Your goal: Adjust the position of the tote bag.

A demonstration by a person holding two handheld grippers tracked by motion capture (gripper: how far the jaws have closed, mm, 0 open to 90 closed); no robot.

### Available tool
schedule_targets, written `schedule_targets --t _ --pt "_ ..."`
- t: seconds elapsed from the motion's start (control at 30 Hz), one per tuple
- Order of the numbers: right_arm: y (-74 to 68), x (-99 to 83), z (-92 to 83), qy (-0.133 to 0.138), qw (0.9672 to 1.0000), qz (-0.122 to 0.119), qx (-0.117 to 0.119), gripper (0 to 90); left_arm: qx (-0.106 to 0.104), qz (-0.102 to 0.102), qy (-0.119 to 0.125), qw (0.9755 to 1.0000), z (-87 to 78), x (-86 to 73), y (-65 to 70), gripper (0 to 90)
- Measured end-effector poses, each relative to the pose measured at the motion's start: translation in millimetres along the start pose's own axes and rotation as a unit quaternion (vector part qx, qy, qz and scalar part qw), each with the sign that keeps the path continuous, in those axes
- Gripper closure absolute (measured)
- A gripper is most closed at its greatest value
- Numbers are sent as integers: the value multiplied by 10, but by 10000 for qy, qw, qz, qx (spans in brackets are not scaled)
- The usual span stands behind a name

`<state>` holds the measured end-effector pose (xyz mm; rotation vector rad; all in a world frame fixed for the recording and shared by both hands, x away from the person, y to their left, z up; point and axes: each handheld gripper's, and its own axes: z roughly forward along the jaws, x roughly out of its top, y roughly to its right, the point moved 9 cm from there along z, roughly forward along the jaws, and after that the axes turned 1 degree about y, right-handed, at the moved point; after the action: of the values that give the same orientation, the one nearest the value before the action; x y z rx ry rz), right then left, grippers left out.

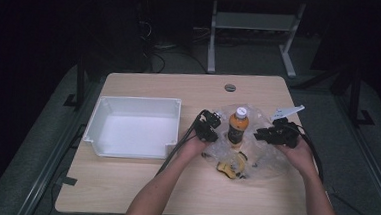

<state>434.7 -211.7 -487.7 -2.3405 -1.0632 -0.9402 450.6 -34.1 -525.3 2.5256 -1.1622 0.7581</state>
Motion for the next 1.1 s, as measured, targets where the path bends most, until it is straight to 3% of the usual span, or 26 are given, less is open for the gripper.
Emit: schedule_targets --t 0.13,0.23,0.33,0.43,0.53,0.6,0.7,0.77,0.9,1.1 --pt "-216 89 -154 185 9994 -239 186 634 -9 -15 14 10000 0 -6 9 846" --pt "-479 140 -218 239 9970 -550 494 566 -15 -7 4 10000 -2 -8 6 842" --pt "-725 191 -229 306 9930 -743 860 505 -2 23 -13 10000 -6 -10 9 837" --pt "-999 262 -195 493 9862 -1014 1213 496 -3 29 -31 10000 -5 -17 7 834" --pt "-1138 296 -68 392 9849 -1213 1172 533 22 69 -29 10000 -2 -16 9 834" --pt "-1163 277 48 199 9848 -1424 976 574 19 67 -38 10000 -2 -18 17 833" --pt "-1138 201 210 -145 9860 -1449 806 647 46 113 -60 9999 0 -21 10 833" --pt "-1133 141 286 -328 9869 -1328 858 730 61 100 -83 9999 1 -24 8 833" --pt "-1120 -9 397 -624 9839 -1394 927 863 101 108 -78 9999 9 -24 6 833" --pt "-1091 -173 423 -766 9846 -1218 995 894 134 128 -84 9998 14 -24 6 833"
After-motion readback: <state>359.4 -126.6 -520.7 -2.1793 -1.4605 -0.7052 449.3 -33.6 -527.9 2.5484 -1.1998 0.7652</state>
